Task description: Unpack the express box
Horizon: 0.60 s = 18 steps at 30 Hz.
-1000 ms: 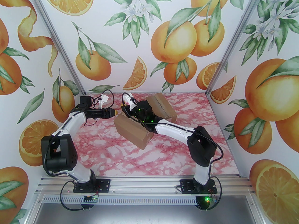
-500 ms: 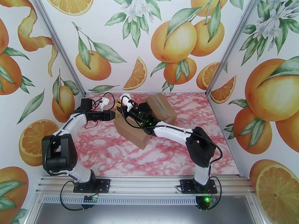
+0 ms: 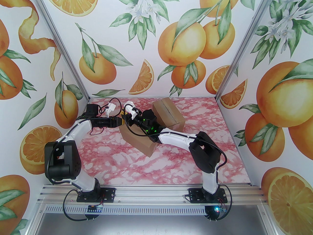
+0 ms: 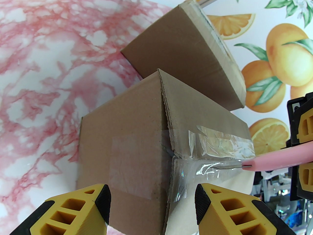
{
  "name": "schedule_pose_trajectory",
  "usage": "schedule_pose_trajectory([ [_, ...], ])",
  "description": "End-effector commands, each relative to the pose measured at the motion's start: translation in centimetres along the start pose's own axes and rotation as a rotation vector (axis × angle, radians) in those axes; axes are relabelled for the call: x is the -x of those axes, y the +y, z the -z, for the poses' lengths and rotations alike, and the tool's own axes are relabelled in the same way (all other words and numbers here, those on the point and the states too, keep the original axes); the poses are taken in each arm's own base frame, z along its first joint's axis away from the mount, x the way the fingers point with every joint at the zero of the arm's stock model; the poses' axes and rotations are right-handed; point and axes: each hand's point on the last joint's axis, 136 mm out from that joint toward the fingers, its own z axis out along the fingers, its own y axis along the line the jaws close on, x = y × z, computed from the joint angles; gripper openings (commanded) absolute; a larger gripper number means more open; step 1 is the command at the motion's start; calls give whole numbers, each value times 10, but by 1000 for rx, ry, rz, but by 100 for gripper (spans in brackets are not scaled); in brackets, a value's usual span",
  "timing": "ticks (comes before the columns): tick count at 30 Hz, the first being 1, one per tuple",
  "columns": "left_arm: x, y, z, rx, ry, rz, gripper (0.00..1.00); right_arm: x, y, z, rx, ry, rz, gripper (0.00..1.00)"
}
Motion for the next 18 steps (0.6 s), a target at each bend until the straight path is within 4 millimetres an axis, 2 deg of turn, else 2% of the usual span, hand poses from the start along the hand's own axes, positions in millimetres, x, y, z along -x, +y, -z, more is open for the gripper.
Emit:
schedule_pose_trajectory([
  [1,-8,3,-5,-8,17,23,61,1,6,-2,11,-36,44,0],
  [18,-23,16,-13,30,67,63,59,-12,9,-6,26,-30,103,0],
])
